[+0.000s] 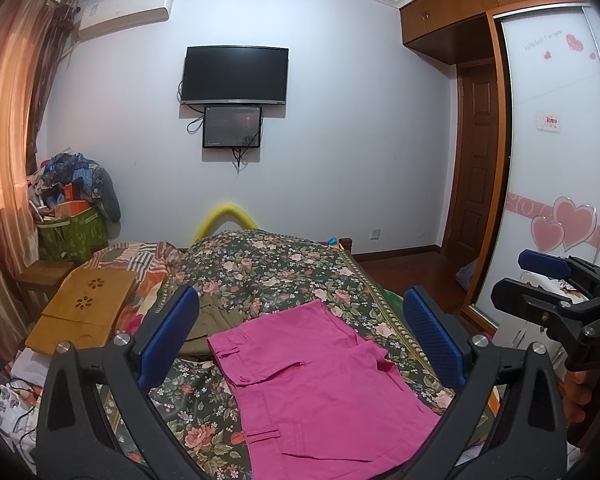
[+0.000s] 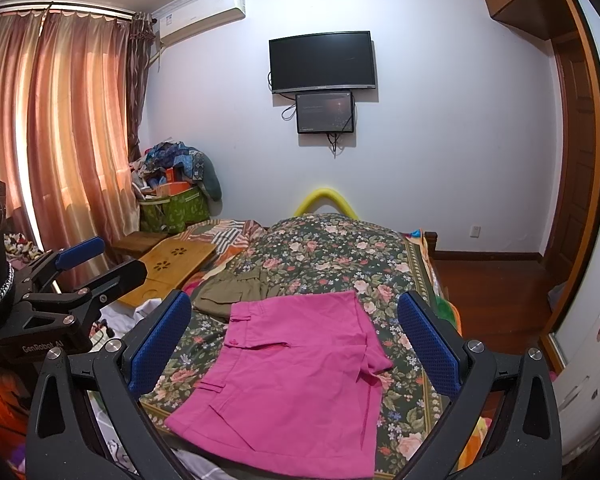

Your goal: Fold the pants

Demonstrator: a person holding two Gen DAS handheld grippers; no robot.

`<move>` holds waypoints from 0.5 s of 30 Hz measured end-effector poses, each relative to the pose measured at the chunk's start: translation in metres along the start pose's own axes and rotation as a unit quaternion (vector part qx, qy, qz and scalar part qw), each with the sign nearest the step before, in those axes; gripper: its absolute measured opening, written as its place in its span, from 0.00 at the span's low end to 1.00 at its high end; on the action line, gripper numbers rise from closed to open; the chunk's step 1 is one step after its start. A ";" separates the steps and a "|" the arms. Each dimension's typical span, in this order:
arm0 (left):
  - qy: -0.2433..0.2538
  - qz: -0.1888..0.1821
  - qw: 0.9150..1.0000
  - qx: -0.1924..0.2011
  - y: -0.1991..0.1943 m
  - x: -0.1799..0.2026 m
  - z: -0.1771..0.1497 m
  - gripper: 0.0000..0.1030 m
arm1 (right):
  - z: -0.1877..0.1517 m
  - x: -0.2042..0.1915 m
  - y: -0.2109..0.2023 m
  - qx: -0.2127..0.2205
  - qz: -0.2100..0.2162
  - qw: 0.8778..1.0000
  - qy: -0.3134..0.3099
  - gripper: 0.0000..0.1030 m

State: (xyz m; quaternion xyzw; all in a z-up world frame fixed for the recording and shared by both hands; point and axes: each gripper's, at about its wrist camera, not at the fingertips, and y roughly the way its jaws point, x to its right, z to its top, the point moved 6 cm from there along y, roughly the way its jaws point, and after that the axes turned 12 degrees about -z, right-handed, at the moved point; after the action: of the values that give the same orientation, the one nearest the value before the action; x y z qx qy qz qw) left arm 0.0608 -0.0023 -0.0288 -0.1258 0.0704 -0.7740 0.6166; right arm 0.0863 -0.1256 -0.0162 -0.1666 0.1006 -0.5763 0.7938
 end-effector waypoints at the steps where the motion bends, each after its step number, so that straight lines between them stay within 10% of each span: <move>1: -0.001 0.000 1.000 0.000 0.000 0.000 0.000 1.00 | 0.000 0.000 0.000 -0.001 0.000 1.000 0.000 1.00; 15: -0.006 0.002 1.000 -0.010 0.009 -0.006 -0.003 1.00 | -0.006 -0.001 0.007 -0.008 0.005 1.000 0.000 1.00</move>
State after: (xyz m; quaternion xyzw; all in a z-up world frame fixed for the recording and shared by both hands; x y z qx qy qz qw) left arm 0.0691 0.0010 -0.0348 -0.1362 0.0745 -0.7712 0.6174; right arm 0.0906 -0.1237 -0.0241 -0.1723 0.1058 -0.5716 0.7952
